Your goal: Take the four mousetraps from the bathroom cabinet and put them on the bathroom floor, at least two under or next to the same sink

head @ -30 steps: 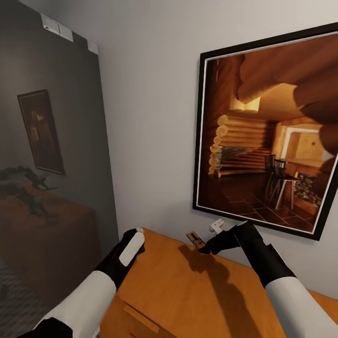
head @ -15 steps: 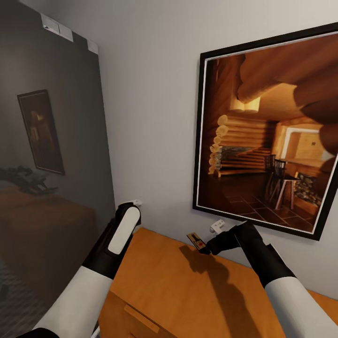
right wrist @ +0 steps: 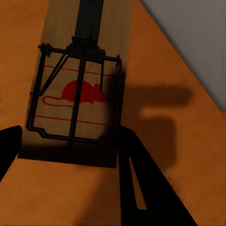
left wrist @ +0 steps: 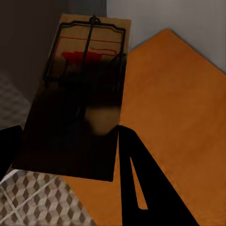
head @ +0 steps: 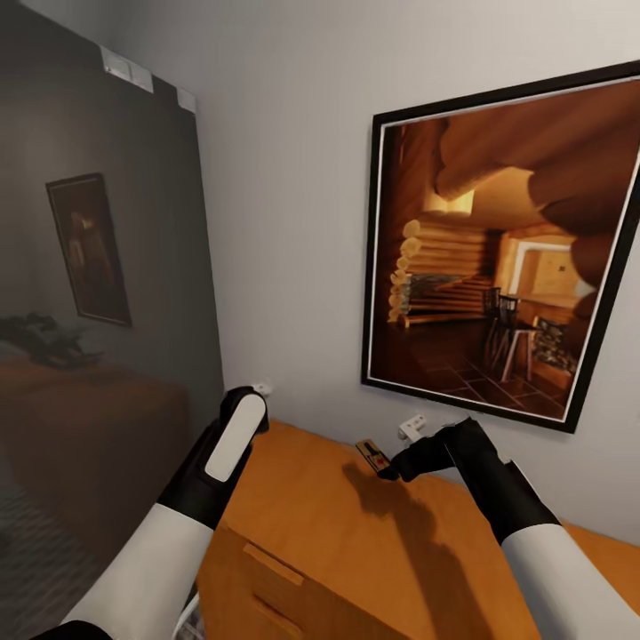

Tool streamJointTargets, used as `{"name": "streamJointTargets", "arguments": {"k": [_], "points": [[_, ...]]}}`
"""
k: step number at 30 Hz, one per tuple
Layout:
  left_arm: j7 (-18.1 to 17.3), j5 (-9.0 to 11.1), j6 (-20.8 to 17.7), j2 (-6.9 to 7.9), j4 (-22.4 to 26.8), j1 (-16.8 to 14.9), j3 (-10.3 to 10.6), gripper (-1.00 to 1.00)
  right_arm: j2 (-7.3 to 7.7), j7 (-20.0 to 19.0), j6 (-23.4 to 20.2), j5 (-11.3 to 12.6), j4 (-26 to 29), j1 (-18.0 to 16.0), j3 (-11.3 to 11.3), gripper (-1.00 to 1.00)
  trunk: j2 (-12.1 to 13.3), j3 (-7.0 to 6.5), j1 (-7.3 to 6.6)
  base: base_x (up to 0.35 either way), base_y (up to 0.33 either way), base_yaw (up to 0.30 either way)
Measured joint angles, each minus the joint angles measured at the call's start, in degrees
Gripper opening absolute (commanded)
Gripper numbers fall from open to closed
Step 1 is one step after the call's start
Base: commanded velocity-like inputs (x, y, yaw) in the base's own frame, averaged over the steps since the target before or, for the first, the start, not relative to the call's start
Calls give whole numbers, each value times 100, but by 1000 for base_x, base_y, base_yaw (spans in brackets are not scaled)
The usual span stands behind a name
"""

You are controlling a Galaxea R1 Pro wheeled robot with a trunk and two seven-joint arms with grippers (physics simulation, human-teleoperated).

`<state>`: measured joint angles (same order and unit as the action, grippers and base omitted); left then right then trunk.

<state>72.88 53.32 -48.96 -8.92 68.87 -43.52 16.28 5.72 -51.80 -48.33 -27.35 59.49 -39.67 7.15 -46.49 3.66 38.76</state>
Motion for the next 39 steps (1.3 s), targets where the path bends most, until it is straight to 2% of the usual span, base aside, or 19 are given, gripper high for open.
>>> {"name": "streamJointTargets", "arguments": {"k": [12,21,31,39], "points": [[-77,-1,41,2,-321,0,-1,-100,-12,10,-9,-1,18,2,-7,-100,0,0,-2,-295,0,0],[-433,-11,54,7,-542,0,-1,-100,-11,10,-8,-1,19,0,-10,-100,-1,0,-4,-29,0,0],[-467,-11,60,11,-555,0,-1,-100,11,2,-7,14,-25,1,-11,-100,-1,0,-4,0,0,-9],[-474,-21,58,11,-556,-1,-1,-100,13,15,-44,26,-32,3,-35,-100,-1,0,-4,0,0,-248]]}}
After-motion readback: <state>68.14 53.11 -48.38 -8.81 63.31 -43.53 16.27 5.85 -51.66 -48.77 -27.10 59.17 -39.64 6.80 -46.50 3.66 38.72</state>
